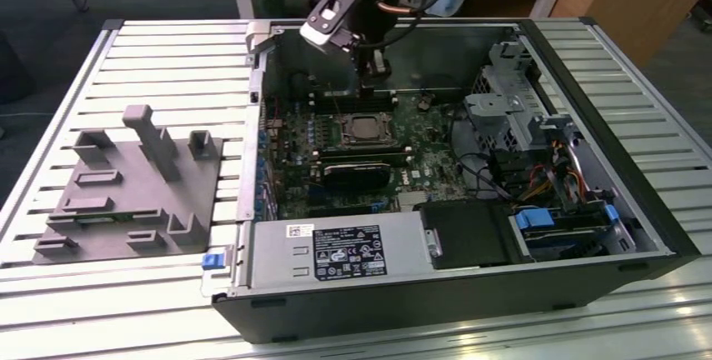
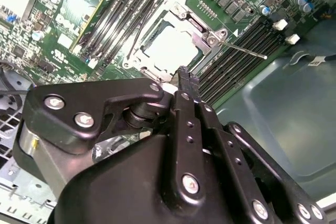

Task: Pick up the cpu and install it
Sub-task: 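Install the first cpu locking lever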

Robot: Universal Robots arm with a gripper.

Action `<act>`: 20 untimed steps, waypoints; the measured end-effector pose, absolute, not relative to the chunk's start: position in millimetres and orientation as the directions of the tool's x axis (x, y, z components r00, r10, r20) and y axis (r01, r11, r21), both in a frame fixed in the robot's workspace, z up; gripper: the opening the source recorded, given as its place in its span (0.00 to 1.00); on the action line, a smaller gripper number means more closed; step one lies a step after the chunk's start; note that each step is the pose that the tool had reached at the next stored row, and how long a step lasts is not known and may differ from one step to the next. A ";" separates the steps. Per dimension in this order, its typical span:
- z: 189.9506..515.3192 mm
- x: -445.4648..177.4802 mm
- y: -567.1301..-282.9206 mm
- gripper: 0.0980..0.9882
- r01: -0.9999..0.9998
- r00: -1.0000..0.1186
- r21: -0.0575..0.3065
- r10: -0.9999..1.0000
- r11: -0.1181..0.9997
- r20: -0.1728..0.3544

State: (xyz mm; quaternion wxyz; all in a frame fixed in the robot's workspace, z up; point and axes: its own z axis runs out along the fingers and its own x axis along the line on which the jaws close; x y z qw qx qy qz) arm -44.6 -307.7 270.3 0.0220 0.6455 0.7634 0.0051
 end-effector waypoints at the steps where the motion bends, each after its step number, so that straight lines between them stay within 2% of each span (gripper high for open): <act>1: 270.3 -44.6 -307.7 0.01 0.984 -0.172 0.036 0.985 0.173 -0.027; 20: 270.3 -44.6 -307.7 0.01 0.956 -0.289 0.036 0.957 0.290 -0.027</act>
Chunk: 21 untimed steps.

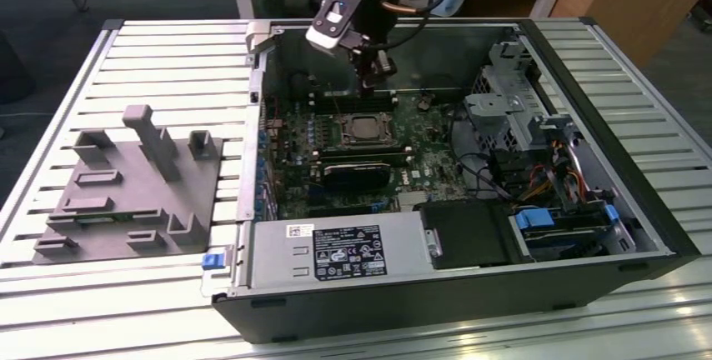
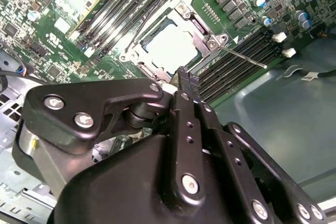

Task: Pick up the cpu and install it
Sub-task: 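Install the first cpu locking lever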

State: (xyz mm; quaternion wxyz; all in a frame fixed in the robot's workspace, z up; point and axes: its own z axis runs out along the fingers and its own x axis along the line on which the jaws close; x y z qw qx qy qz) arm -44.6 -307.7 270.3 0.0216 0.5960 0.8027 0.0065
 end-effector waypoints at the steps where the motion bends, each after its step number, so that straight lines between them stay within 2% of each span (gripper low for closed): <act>1: 270.3 -44.6 -307.7 0.01 0.955 -0.294 0.036 0.956 0.295 -0.027; 21: 270.3 -44.6 -307.7 0.01 0.919 -0.391 0.036 0.920 0.392 -0.027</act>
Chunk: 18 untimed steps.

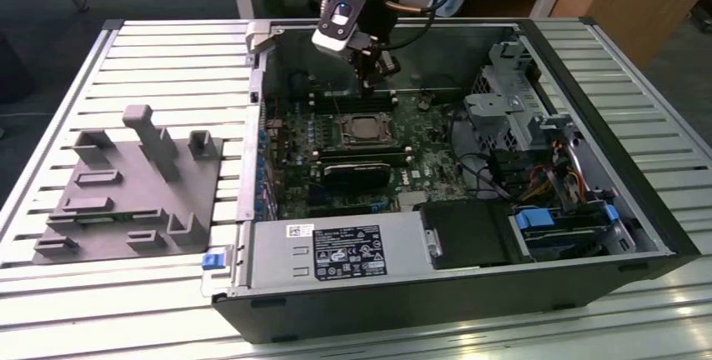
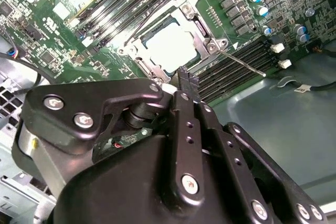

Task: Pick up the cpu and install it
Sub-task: 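Install the first cpu locking lever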

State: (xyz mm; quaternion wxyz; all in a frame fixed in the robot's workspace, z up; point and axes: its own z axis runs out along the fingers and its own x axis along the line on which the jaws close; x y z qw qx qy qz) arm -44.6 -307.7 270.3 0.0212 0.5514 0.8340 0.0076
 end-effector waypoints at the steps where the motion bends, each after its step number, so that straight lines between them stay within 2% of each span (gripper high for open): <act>1: 270.3 -44.6 -307.7 0.01 0.917 -0.397 0.036 0.918 0.397 -0.027; 18: 270.3 -44.6 -307.7 0.01 0.872 -0.488 0.036 0.872 0.489 -0.027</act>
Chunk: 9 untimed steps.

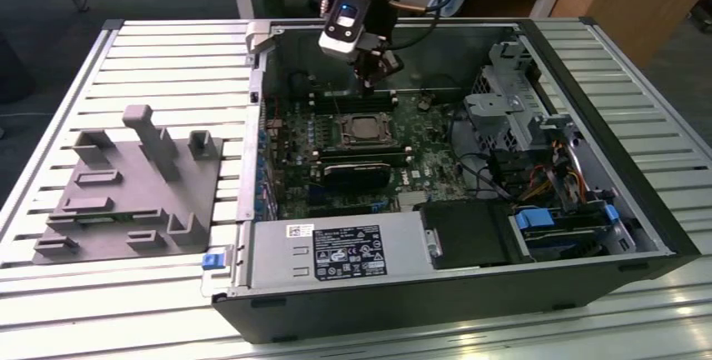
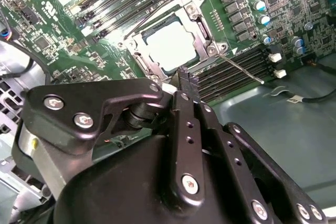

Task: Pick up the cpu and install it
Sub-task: 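Install the first cpu locking lever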

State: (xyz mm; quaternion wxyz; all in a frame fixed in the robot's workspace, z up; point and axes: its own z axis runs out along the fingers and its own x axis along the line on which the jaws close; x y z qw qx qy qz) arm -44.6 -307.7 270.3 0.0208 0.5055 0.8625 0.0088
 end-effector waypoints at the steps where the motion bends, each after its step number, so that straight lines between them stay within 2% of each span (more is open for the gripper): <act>1: 270.3 -44.6 -307.7 0.01 0.869 -0.493 0.036 0.870 0.494 -0.027; 9: 270.3 -44.6 -307.7 0.01 0.845 -0.532 0.036 0.846 0.533 -0.027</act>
